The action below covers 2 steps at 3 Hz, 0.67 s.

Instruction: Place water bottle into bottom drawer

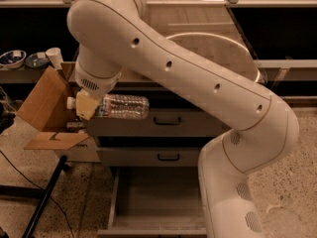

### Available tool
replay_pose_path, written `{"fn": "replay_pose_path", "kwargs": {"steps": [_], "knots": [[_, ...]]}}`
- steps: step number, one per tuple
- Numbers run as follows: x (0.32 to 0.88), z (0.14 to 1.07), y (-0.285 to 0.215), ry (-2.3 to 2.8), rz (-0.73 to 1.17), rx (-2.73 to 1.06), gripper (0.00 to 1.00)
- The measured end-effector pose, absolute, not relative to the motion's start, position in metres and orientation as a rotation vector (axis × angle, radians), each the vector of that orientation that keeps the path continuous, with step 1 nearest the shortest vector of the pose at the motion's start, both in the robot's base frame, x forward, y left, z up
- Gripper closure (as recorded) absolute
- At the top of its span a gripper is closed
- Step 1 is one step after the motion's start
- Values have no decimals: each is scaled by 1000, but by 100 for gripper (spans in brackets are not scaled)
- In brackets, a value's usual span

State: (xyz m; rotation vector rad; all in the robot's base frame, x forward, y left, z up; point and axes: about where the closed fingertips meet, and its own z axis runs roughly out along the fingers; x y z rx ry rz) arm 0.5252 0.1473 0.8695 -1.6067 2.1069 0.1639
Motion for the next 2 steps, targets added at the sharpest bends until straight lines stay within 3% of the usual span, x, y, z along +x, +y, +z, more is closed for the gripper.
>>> {"fn": "replay_pose_path", "kwargs": {"steps": [2], "knots": [[528,850,151,2149,233,-1586,100]]}}
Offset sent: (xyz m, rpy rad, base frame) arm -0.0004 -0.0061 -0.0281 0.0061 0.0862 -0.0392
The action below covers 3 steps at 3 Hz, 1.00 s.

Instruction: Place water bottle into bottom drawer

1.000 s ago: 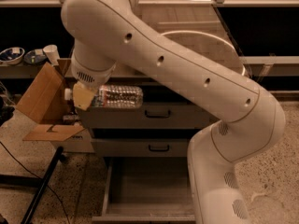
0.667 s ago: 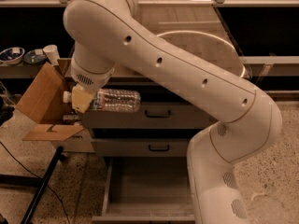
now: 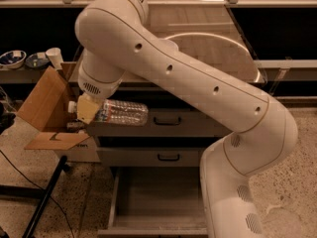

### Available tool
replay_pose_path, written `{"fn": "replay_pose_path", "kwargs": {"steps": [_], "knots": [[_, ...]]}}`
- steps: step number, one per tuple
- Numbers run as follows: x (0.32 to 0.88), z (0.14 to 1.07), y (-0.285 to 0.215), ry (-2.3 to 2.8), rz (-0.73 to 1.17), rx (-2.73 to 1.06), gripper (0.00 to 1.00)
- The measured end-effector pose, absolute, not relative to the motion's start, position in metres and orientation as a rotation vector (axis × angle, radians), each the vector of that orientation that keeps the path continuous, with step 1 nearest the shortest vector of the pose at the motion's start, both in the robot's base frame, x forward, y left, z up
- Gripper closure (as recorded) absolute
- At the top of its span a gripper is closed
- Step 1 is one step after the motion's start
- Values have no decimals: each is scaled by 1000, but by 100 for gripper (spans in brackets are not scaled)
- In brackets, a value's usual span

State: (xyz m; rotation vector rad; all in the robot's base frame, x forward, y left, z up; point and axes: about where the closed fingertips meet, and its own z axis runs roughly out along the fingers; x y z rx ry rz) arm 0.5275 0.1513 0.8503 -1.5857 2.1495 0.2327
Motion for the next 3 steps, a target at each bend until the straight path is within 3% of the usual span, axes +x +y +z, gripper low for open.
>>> {"fn": "replay_pose_path", "kwargs": {"steps": [3], "knots": [[532,829,163,2194,296,-1573,100]]}}
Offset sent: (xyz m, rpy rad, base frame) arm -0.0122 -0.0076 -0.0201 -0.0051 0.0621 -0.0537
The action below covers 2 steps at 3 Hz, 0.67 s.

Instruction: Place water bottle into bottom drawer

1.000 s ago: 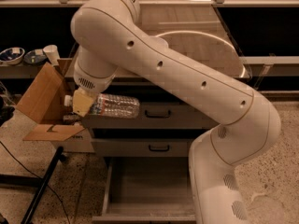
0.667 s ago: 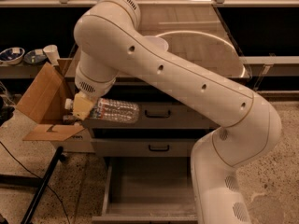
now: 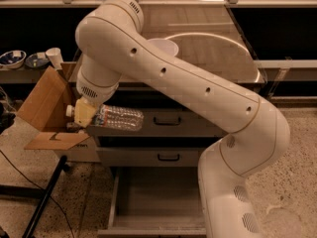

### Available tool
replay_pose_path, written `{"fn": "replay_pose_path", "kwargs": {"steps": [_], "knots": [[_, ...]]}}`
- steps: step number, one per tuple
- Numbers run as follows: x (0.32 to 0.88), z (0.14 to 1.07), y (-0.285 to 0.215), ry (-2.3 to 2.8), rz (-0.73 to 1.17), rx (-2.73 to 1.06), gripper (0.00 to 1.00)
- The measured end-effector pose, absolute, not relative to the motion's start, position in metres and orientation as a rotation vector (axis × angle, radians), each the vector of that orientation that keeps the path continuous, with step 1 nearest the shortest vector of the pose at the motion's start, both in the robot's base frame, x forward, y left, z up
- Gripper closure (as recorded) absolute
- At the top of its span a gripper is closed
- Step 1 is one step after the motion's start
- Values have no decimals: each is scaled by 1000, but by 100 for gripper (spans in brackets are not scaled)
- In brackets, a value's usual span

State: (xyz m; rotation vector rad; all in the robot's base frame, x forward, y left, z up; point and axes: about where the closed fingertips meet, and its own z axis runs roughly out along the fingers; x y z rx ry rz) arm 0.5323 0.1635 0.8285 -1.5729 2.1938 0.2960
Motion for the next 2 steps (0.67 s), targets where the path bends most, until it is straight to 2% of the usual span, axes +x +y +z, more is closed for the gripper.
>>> {"fn": "replay_pose_path", "kwargs": {"steps": [2], "knots": [[531,744,203,2223,463,-1604,100]]}}
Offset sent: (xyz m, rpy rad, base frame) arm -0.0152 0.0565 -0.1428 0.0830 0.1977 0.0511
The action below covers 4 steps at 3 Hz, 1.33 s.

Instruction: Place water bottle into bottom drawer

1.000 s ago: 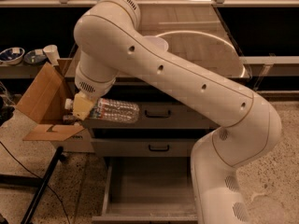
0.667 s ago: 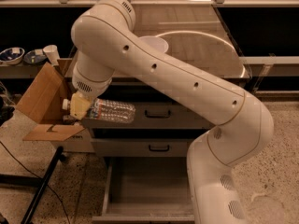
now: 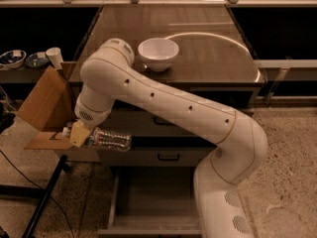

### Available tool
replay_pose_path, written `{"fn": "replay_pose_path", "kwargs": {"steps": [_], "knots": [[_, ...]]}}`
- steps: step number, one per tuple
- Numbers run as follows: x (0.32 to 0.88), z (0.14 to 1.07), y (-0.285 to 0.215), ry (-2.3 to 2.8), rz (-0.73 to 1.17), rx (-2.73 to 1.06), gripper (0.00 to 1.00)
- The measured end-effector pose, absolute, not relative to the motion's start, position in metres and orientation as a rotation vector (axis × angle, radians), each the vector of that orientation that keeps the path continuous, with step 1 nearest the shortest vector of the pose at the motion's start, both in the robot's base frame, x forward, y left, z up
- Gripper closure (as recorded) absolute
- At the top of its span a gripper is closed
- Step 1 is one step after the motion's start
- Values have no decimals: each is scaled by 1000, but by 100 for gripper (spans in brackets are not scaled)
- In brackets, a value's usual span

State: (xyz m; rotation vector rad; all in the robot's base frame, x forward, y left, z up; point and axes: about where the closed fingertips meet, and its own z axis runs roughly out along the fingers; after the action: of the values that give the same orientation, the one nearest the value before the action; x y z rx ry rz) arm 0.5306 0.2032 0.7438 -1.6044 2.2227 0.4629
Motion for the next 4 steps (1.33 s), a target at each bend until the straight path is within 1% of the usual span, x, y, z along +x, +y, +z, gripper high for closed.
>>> {"fn": "replay_pose_path", "kwargs": {"steps": [1,2,4], "knots": [[504,689,212,2292,555,-1605,100],[484,661,215,2337,603,-1595,100],[458,579,217,2454,735,-1487,100]]}}
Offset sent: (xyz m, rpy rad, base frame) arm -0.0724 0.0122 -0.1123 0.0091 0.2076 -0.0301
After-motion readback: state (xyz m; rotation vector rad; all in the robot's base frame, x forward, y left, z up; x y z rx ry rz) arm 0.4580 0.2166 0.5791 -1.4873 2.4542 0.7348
